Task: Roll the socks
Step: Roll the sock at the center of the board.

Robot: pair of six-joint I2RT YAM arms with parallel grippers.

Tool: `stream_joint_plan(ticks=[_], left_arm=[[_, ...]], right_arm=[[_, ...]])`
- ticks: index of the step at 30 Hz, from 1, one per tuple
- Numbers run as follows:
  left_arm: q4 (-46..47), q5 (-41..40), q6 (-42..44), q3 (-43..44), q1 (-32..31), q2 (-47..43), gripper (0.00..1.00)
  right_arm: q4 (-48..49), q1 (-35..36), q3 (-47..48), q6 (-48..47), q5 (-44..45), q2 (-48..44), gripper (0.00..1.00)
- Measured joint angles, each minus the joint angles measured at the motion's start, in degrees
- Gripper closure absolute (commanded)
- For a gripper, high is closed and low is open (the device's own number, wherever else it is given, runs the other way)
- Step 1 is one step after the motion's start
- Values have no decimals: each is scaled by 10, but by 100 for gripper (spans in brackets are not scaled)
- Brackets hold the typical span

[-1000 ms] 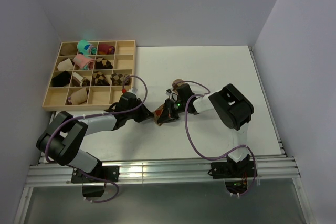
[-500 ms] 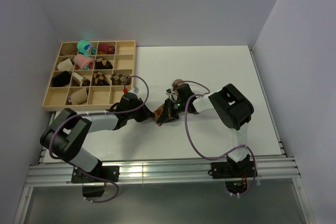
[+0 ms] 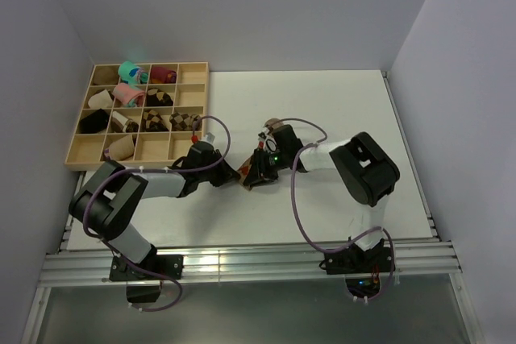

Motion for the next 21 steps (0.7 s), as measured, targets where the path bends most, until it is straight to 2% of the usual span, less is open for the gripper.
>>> stream_joint_plan(ticks=[3, 9, 17, 21], left_arm=[[1, -1, -7, 2, -1, 2, 99], [-4, 0, -6, 8, -1, 6, 99], [-34, 0, 4, 29, -1, 11, 99], [-43, 1, 9, 37, -1, 15, 99]], right_arm=[[-50, 0, -1, -28, 54, -47, 59], [-128, 25, -14, -84, 191, -145, 61], [-118, 177, -31, -204, 399, -242, 74], [-97, 221, -31, -246, 437, -239, 76]])
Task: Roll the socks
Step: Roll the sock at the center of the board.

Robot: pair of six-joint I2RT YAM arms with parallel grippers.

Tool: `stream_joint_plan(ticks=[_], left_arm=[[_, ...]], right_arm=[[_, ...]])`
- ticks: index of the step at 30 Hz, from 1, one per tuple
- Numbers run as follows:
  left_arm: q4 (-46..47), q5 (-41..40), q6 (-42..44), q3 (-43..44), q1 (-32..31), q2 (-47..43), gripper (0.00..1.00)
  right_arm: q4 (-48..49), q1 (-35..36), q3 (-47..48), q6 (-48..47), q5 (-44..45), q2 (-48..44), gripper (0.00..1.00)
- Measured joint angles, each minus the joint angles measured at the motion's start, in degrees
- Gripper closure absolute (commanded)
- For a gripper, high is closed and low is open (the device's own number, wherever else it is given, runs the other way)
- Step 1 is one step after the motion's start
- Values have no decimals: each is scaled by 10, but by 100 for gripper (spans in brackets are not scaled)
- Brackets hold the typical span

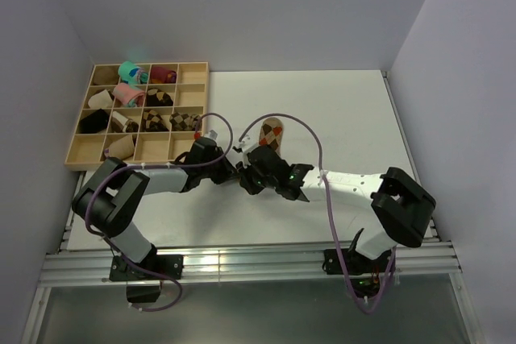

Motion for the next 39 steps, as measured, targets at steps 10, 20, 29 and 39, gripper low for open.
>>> stream_joint_plan(ticks=[10, 20, 29, 39], left_arm=[[-14, 4, 18, 16, 0, 7, 99], [-14, 6, 27, 21, 0, 12, 99], [-13, 9, 29, 23, 0, 15, 99], [-15, 13, 32, 31, 0, 23, 99]], right_arm=[[49, 15, 0, -45, 36, 66, 82], [63, 2, 2, -42, 52, 107, 83], [67, -36, 2, -27, 51, 104, 78], [63, -37, 2, -29, 26, 108, 61]])
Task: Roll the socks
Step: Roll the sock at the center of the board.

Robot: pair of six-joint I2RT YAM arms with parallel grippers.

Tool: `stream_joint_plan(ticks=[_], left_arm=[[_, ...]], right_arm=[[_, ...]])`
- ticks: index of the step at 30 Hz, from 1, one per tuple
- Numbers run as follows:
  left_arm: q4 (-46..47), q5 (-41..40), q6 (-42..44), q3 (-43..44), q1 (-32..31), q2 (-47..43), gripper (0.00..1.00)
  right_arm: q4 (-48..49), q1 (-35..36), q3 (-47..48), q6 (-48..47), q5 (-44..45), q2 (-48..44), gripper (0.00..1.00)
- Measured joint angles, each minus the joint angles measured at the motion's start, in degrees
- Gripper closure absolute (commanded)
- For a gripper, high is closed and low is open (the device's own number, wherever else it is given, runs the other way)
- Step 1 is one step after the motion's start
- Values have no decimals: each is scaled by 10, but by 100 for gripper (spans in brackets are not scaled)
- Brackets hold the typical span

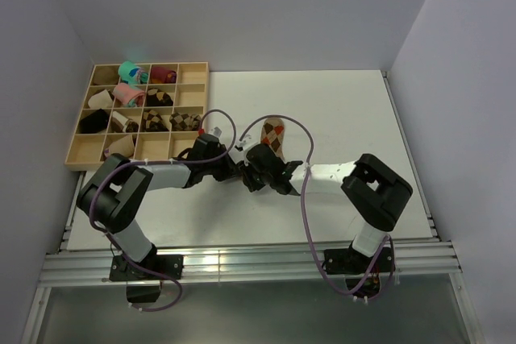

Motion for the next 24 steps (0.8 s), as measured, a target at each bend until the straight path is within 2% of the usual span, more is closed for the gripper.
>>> stream_joint_plan(ticks=[9, 18, 21, 22, 24], left_arm=[[-5, 2, 4, 4, 1, 2, 99], [-20, 2, 3, 10, 5, 2, 99], [-25, 2, 3, 12, 7, 2, 100], [-26, 1, 3, 13, 7, 2, 99], [-28, 1, 3, 13, 9, 1, 99]], right_arm=[[-18, 0, 11, 14, 3, 10, 55], [-37, 1, 35, 70, 25, 36, 56], [-35, 2, 35, 82, 32, 39, 61], [-34, 3, 35, 85, 35, 40, 68], [-33, 5, 35, 91, 44, 43, 74]])
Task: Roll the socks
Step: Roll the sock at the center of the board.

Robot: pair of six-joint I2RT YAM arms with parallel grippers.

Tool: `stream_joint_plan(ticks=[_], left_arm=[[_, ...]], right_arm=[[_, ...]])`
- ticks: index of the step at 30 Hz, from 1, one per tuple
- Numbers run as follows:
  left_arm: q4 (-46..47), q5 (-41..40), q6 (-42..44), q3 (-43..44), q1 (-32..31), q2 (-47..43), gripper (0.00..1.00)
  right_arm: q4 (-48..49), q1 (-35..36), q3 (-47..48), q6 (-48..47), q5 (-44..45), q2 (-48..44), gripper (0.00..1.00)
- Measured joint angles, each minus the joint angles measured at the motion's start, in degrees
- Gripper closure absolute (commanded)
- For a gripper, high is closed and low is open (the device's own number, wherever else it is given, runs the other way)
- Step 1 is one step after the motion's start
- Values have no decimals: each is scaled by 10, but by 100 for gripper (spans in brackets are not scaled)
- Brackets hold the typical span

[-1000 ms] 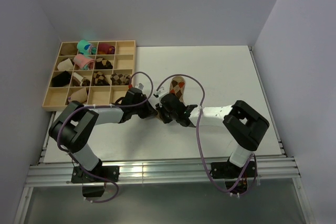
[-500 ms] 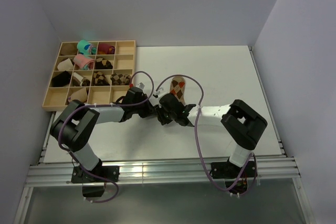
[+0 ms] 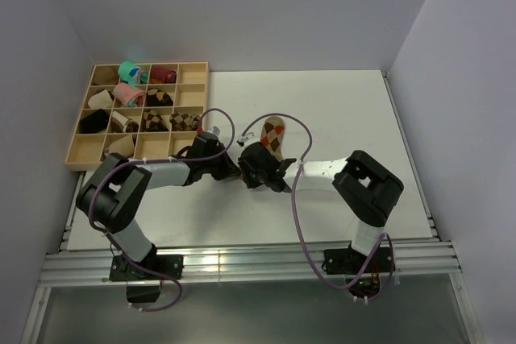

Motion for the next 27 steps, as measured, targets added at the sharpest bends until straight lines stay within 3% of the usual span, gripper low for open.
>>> stream_joint_plan(ticks=[6, 9, 18, 21, 24, 27], left_arm=[[-20, -7, -2, 4, 8, -6, 100], [-35, -10, -6, 10, 10, -8, 96], [-105, -63, -20, 5, 14, -88, 52], [-125, -88, -25, -2, 16, -143, 31], [-142, -115, -39, -23, 16, -209, 21], [-155, -129, -57, -55, 17, -263, 21]], right_arm=[[14, 12, 0, 13, 22, 7, 100], [23, 14, -1, 16, 22, 9, 100], [30, 8, -2, 39, -79, 8, 100], [29, -7, -3, 64, -150, 8, 100], [36, -37, -17, 102, -235, 8, 100], [56, -76, -39, 145, -314, 10, 100]])
